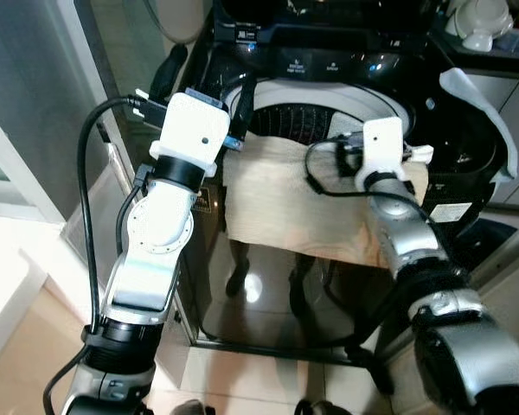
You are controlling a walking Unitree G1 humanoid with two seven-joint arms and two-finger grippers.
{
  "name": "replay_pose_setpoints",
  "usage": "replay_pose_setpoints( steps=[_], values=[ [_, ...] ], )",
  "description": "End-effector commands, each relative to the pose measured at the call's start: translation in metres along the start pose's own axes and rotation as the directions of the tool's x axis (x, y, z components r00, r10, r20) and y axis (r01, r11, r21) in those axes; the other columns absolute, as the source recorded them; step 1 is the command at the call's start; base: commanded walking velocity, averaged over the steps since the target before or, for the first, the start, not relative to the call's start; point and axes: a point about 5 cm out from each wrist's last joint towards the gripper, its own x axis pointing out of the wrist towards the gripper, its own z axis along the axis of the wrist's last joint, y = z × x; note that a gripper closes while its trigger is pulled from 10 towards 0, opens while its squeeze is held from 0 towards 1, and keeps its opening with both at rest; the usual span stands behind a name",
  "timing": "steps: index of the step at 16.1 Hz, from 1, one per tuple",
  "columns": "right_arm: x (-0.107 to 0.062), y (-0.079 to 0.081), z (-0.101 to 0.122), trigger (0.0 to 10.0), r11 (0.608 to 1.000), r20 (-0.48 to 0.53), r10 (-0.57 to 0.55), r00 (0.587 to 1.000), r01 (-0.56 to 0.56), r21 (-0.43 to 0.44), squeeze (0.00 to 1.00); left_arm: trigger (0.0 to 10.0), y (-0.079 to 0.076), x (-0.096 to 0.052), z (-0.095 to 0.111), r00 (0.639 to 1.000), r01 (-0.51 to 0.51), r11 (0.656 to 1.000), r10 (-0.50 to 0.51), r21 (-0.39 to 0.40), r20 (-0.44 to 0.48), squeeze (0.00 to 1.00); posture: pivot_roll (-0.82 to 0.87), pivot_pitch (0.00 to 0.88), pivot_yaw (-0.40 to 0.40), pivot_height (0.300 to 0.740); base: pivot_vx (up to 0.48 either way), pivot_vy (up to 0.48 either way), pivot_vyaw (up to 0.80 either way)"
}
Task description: Clothes washing
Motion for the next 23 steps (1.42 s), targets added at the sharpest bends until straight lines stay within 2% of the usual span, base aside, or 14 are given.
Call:
replay_pose_setpoints(
  steps=[1,4,6,7,8,10,13,19,21,23],
  values=[
    [0.0,-0.01,-0.017,10.0,0.998,-0.086,-0.045,0.995,0.041,-0.046,0.0,10.0,-0.001,0.004,0.002,1.0,0.01,1.0,-0.01,0.001,0.008,0.0,0.03,0.015,0.01,0.74,0.0,0.0,0.0],
    [0.006,-0.009,-0.014,10.0,0.996,-0.117,-0.05,0.992,0.041,-0.084,0.0,10.0,0.002,0.003,0.002,1.0,-0.001,1.0,0.001,0.009,0.007,0.0,0.05,0.021,0.008,0.74,0.0,0.0,0.0],
    [0.013,-0.007,-0.003,10.0,0.994,-0.107,-0.05,0.993,0.04,-0.099,0.0,10.0,0.003,0.003,0.003,1.0,-0.005,1.0,0.005,0.013,0.005,0.0,0.05,0.021,0.008,0.74,0.0,0.0,0.0],
    [0.018,-0.007,0.011,10.0,0.992,-0.078,-0.057,0.995,0.047,-0.118,0.0,10.0,0.004,0.002,0.003,1.0,-0.006,1.0,0.006,0.015,0.004,0.0,0.08,0.036,0.019,0.74,0.0,0.0,0.0],
    [0.026,-0.01,0.036,10.0,0.988,-0.019,-0.072,0.997,0.069,-0.135,0.0,10.0,0.006,0.001,0.004,1.0,-0.004,1.0,0.004,0.021,0.002,0.0,0.09,0.041,0.024,0.74,0.0,0.0,0.0],
    [0.031,-0.013,0.054,10.0,0.984,0.027,-0.085,0.996,0.088,-0.152,0.0,10.0,0.007,0.001,0.004,1.0,-0.004,1.0,0.004,0.025,0.0,0.0,0.09,0.041,0.025,0.74,0.0,0.0,0.0],
    [0.033,-0.015,0.067,10.0,0.975,0.072,-0.103,0.992,0.115,-0.188,0.0,10.0,0.006,0.002,0.004,1.0,-0.001,1.0,0.001,0.026,0.0,0.0,0.09,0.04,0.028,0.74,0.0,0.0,0.0],
    [0.026,-0.008,0.064,10.0,0.985,0.182,-0.116,0.977,0.136,-0.106,0.0,10.0,0.008,0.0,0.003,1.0,-0.009,1.0,0.01,0.026,-0.009,0.0,0.08,0.039,0.015,0.74,0.0,0.0,0.0],
    [0.013,-0.003,0.039,10.0,0.985,0.183,-0.127,0.975,0.145,-0.089,0.0,10.0,0.008,0.0,0.002,1.0,-0.009,1.0,0.01,0.025,-0.011,0.0,0.07,0.039,0.015,0.74,0.0,0.0,0.0],
    [0.002,-0.017,0.018,10.0,0.977,0.139,-0.2,0.97,0.208,-0.049,0.0,10.0,0.006,0.0,0.002,1.0,-0.005,1.0,0.005,0.02,-0.01,0.0,0.07,0.039,0.015,0.74,0.0,0.0,0.0]
  ],
)
